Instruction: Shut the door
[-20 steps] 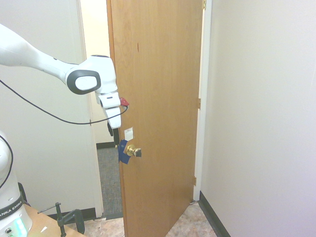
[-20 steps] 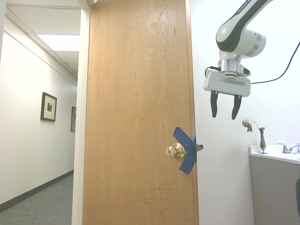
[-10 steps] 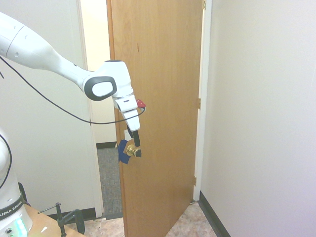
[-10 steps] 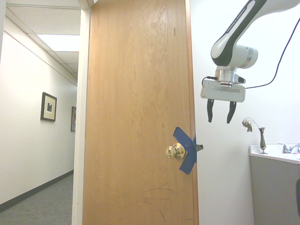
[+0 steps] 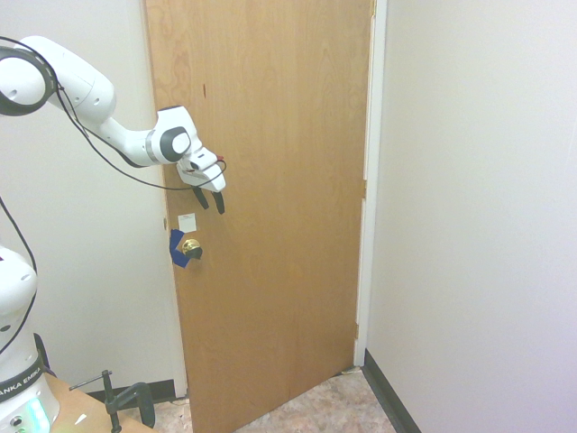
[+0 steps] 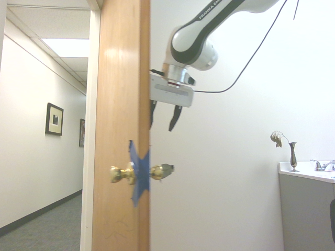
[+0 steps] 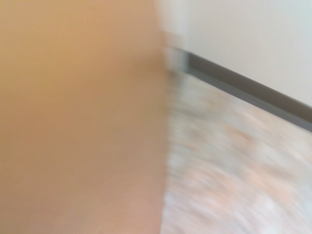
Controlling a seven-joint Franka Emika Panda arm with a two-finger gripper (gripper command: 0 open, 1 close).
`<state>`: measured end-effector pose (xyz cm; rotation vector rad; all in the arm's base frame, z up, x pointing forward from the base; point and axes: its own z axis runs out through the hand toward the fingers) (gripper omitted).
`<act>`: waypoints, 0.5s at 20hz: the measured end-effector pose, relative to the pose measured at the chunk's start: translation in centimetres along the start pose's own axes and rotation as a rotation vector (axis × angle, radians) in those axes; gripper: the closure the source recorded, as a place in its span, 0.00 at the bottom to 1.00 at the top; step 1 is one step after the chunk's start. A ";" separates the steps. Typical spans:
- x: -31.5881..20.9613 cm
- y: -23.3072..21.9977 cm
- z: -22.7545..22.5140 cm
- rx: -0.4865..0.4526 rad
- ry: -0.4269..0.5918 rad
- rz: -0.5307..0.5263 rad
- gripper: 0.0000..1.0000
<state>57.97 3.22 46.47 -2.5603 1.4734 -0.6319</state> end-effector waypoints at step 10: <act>-10.8 -17.1 1.7 0.037 -0.020 -0.254 0.00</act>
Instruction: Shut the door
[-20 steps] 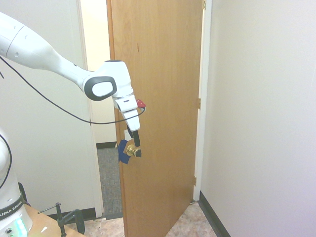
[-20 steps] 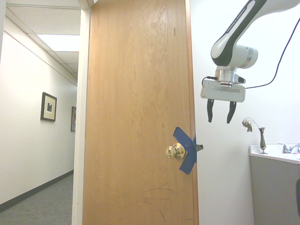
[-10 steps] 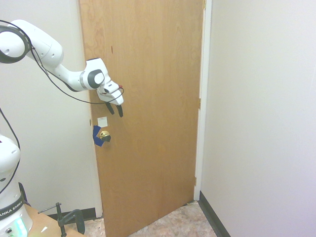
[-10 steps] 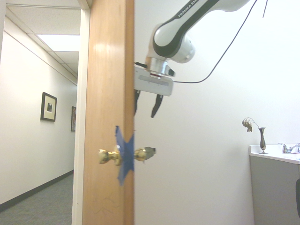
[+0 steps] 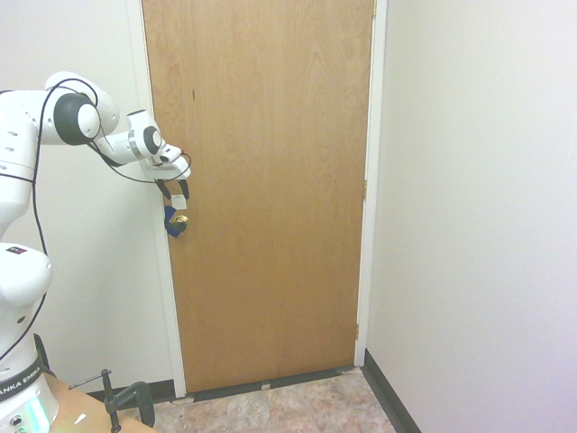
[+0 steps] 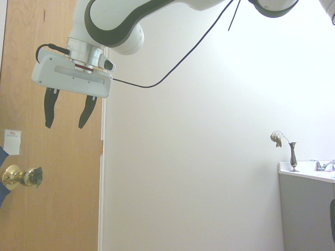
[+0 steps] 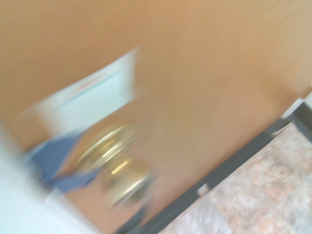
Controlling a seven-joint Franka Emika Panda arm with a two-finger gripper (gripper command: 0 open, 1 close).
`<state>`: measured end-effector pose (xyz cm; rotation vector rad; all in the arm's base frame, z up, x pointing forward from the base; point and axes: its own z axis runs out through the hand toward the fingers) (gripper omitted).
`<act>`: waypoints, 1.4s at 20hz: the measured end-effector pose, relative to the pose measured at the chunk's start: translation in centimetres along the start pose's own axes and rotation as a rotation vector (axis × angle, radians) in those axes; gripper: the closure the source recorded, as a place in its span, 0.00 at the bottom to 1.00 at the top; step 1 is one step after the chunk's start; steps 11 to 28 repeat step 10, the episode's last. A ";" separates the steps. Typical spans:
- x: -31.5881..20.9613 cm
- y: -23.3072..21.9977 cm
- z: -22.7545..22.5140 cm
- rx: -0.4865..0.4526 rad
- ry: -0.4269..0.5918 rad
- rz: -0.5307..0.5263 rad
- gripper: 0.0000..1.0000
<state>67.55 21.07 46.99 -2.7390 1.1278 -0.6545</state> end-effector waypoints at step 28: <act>3.1 10.9 -8.2 -0.245 -0.111 0.004 0.00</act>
